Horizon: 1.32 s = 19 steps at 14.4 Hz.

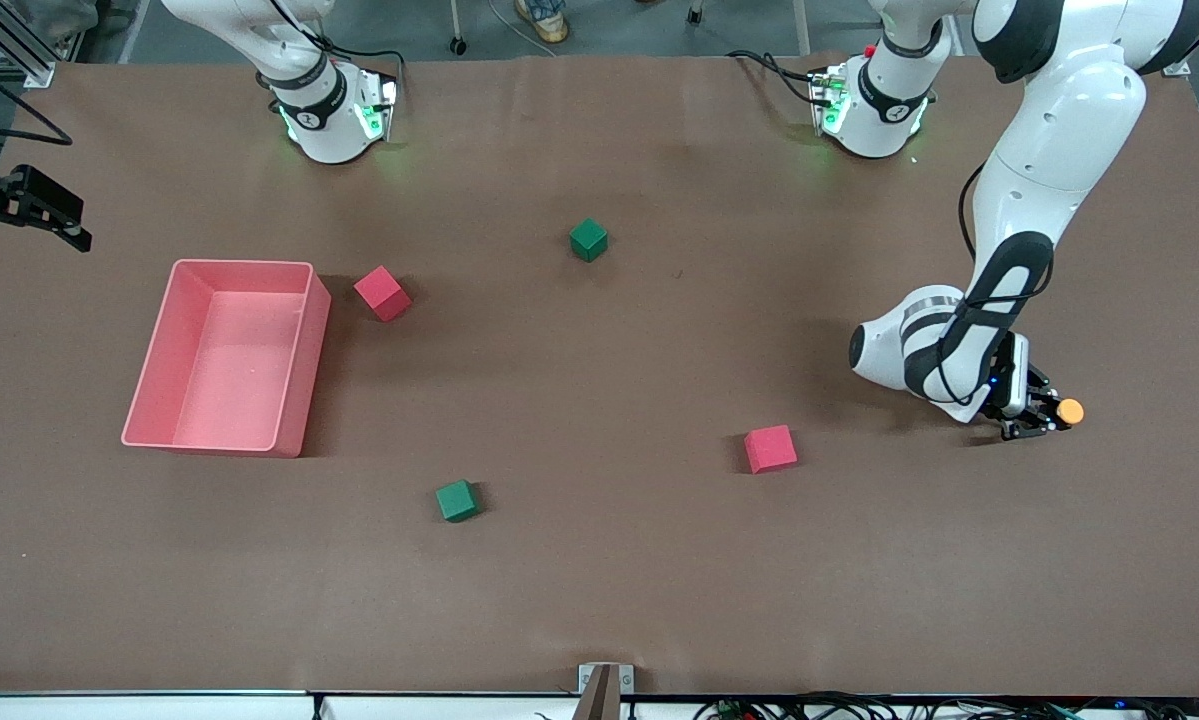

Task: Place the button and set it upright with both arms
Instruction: 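Lower the held button upright onto the table with the left gripper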

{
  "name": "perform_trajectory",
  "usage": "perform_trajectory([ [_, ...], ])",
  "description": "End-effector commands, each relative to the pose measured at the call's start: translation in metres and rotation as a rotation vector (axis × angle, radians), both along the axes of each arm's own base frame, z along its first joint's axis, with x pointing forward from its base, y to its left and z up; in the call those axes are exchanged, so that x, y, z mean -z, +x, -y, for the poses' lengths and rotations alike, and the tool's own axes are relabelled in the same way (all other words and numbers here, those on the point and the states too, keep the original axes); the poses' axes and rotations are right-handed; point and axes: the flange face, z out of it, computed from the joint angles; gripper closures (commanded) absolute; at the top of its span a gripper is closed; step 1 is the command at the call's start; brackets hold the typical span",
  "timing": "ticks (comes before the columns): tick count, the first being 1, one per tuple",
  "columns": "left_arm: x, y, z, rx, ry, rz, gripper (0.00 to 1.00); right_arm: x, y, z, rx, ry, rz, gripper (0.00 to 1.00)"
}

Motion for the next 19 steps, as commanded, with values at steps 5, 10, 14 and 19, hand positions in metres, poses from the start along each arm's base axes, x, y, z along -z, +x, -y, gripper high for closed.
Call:
perform_trajectory([
  [5, 0.0232, -0.0089, -0.0012, 0.000, -0.006, 0.129, 0.89, 0.0020, 0.0064, -0.0019, -0.010, -0.003, 0.004, 0.00],
  [10, 0.0213, -0.0056, -0.0013, 0.001, -0.003, 0.129, 0.00, 0.0022, 0.0062, -0.0009, -0.012, -0.005, 0.002, 0.00],
  [14, 0.0163, -0.0046, -0.0059, -0.008, 0.026, 0.130, 0.00, 0.0020, 0.0063, -0.0009, -0.015, -0.005, 0.003, 0.00],
  [19, 0.0139, -0.0049, -0.0093, -0.010, 0.045, 0.097, 0.00, 0.0020, 0.0063, -0.0009, -0.015, -0.005, 0.003, 0.00],
])
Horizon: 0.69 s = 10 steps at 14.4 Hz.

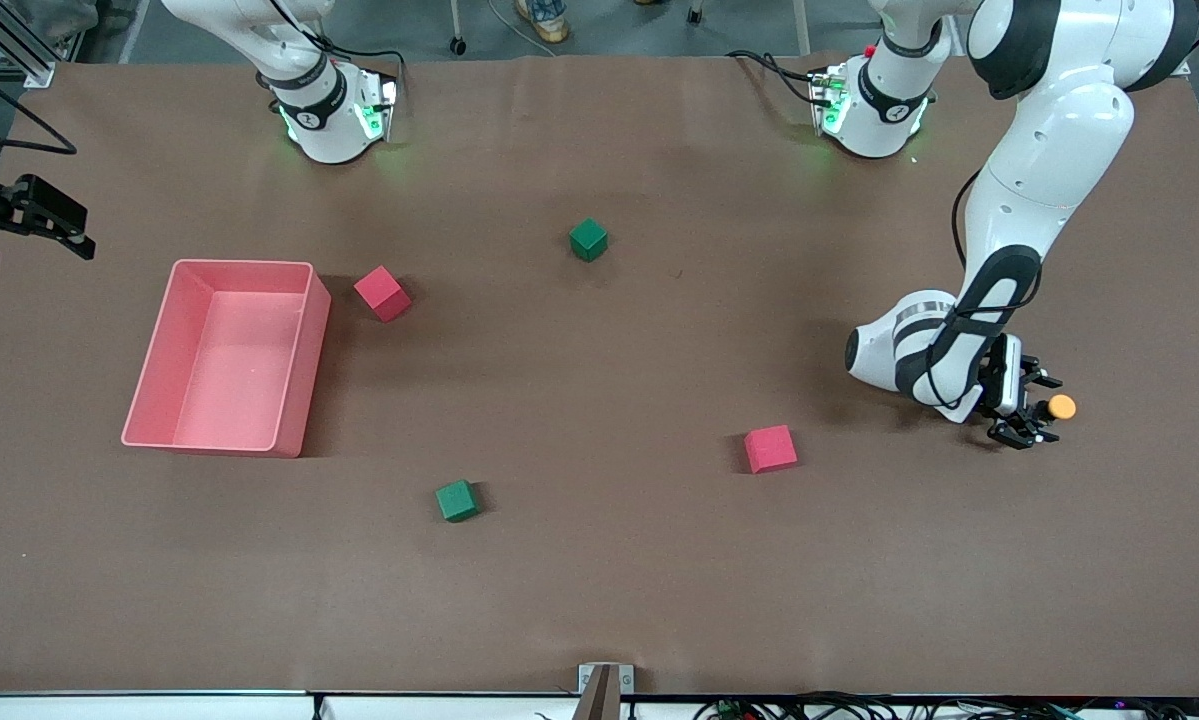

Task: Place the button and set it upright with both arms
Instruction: 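Lower the held button upright onto the table with the left gripper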

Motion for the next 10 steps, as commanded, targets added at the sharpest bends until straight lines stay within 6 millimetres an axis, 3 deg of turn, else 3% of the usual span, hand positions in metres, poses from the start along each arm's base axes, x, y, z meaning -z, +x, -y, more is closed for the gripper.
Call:
perform_trajectory([
  [1, 0.002, -0.004, -0.005, 0.000, 0.000, 0.089, 0.00, -0.003, 0.002, 0.000, -0.013, -0.004, 0.004, 0.00],
  [5, -0.001, -0.005, -0.010, -0.007, 0.036, 0.057, 0.00, -0.003, 0.002, 0.001, -0.011, -0.004, 0.004, 0.00],
  [10, -0.030, 0.007, -0.013, -0.009, 0.081, 0.005, 0.00, -0.002, 0.002, 0.001, -0.011, -0.006, 0.004, 0.00],
])
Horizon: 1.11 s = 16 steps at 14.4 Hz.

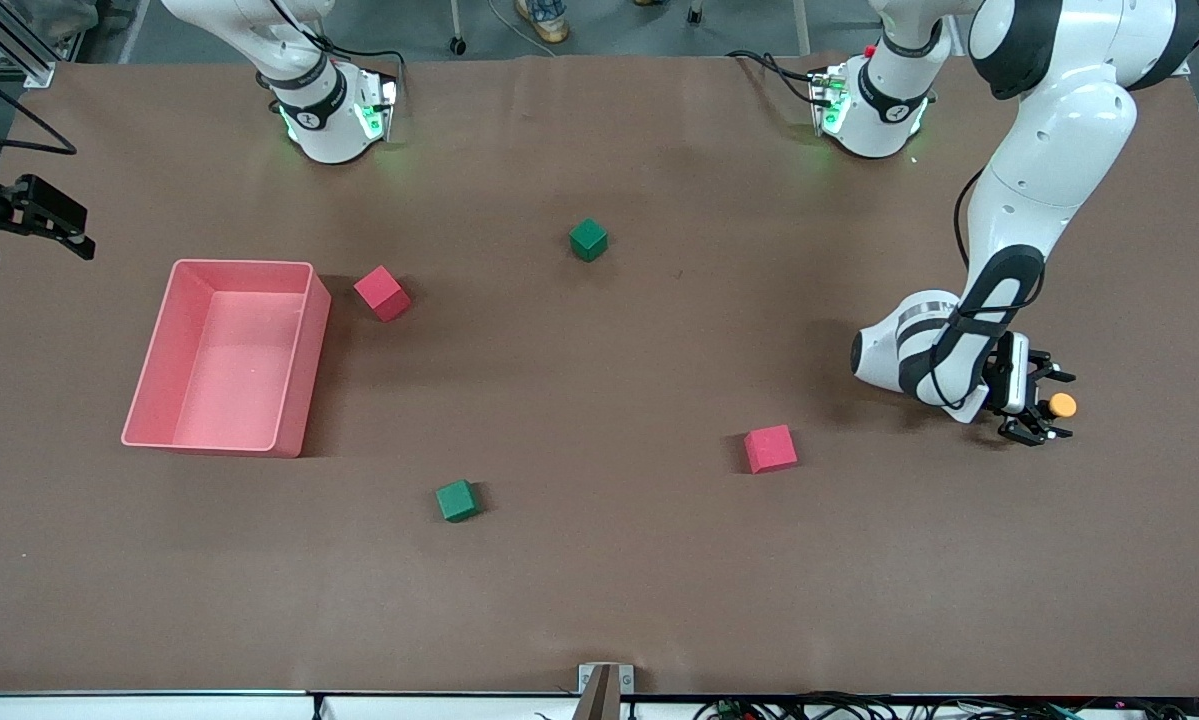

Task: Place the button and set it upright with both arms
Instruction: 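Lower the held button upright onto the table with the left gripper, then open the left gripper and lift it off the button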

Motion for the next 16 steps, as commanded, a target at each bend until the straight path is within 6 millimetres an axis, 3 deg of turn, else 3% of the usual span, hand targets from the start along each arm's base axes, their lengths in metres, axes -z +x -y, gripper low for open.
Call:
perform_trajectory([
  [1, -0.029, 0.009, -0.001, 0.011, 0.017, 0.020, 0.00, 0.000, 0.003, 0.000, -0.012, -0.006, 0.001, 0.00],
  [7, -0.093, 0.036, 0.001, -0.006, 0.024, -0.087, 0.00, 0.001, 0.004, 0.002, -0.009, -0.006, -0.002, 0.00],
  [13, -0.184, 0.087, 0.024, -0.017, -0.187, -0.267, 0.00, -0.004, 0.004, 0.000, -0.012, -0.006, 0.006, 0.00],
  [16, -0.217, 0.102, 0.043, -0.018, -0.294, -0.393, 0.00, -0.004, 0.004, 0.000, -0.012, -0.007, 0.007, 0.00],
])
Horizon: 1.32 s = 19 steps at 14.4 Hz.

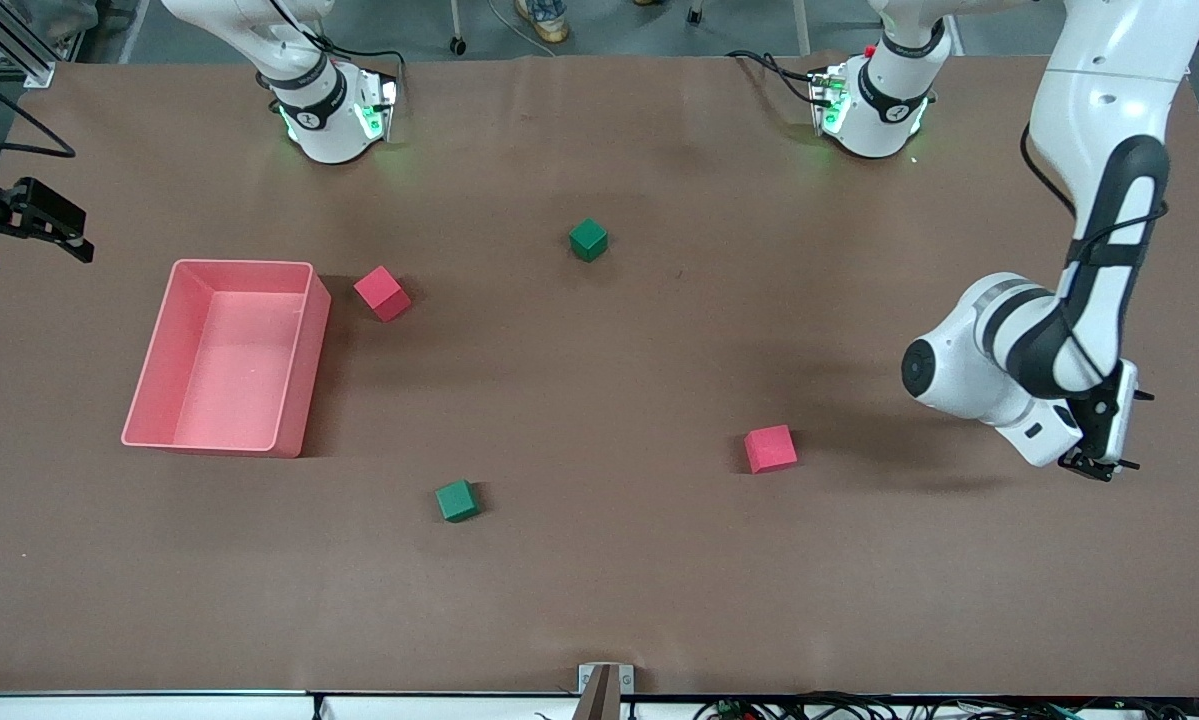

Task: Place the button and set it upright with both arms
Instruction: 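Open the left gripper and lift it off the button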

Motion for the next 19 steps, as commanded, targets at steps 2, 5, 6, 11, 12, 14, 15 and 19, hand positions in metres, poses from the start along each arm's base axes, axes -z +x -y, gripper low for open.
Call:
perform_trajectory([
  [2, -0.044, 0.014, 0.017, 0.008, -0.176, -0.147, 0.00, 0.001, 0.004, 0.000, -0.011, -0.006, -0.004, 0.00],
  [5, -0.103, 0.012, 0.035, 0.055, -0.414, -0.304, 0.00, 0.002, 0.005, 0.001, -0.010, -0.006, -0.005, 0.00],
  [6, -0.121, 0.010, 0.039, 0.084, -0.491, -0.344, 0.00, 0.002, 0.005, 0.001, -0.010, -0.006, -0.005, 0.00],
  [11, -0.172, -0.007, 0.053, 0.218, -0.789, -0.505, 0.00, 0.002, 0.004, 0.002, -0.007, -0.006, -0.007, 0.00],
  [12, -0.179, -0.011, 0.053, 0.241, -0.836, -0.539, 0.00, 0.002, 0.004, 0.002, -0.007, -0.006, -0.007, 0.00],
  [14, -0.198, -0.021, 0.050, 0.284, -0.939, -0.571, 0.00, 0.003, 0.004, 0.002, -0.006, -0.006, -0.010, 0.00],
  [15, -0.214, -0.025, 0.052, 0.324, -0.984, -0.584, 0.00, 0.003, 0.004, 0.002, -0.006, -0.004, -0.010, 0.00],
  [19, -0.253, -0.041, 0.063, 0.464, -1.103, -0.698, 0.00, 0.003, 0.004, 0.002, -0.006, -0.004, -0.008, 0.00],
])
